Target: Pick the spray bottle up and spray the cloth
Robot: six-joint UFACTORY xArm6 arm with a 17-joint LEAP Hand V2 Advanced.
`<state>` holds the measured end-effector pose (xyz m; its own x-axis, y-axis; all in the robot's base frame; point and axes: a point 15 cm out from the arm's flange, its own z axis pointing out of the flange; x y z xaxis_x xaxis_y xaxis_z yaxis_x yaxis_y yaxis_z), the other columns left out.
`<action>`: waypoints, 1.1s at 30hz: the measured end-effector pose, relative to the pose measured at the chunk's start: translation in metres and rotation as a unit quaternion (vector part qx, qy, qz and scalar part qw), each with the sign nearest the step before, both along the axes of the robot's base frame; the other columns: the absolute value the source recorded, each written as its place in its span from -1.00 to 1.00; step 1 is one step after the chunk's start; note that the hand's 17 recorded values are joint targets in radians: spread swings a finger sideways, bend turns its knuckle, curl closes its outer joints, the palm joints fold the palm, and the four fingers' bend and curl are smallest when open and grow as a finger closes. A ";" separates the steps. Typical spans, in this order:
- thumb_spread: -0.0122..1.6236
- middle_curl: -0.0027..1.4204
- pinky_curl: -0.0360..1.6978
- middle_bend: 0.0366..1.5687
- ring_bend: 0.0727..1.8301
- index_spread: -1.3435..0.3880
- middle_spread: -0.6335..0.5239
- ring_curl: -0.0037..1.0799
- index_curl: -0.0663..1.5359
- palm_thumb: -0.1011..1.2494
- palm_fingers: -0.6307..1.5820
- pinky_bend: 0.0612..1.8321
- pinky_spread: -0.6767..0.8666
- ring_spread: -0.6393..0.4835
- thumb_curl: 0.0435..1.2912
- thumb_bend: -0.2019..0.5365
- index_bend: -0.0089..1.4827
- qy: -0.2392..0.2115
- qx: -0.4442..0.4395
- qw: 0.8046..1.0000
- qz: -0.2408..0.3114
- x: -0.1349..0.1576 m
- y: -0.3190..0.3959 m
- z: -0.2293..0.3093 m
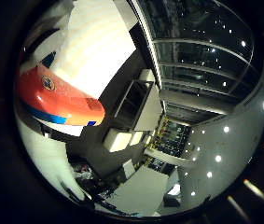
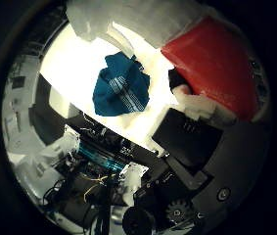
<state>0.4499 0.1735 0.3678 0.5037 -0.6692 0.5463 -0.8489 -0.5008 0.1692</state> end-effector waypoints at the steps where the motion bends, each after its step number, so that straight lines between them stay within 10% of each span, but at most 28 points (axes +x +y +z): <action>1: -0.30 -0.10 0.76 0.74 0.61 0.31 -0.04 0.12 0.08 0.71 0.63 0.02 -0.33 -0.13 0.40 -0.51 0.52 -0.001 -0.013 1.000 0.003 0.002 0.004 -0.002; 33: -0.29 -0.09 0.71 0.74 0.62 0.30 -0.04 0.12 0.09 0.68 0.63 0.03 -0.38 -0.13 0.38 -0.51 0.50 0.047 -0.104 0.993 -0.014 0.006 0.034 -0.089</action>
<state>0.4556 0.2074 0.2791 0.5415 -0.5619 0.6253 -0.8377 -0.4232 0.3452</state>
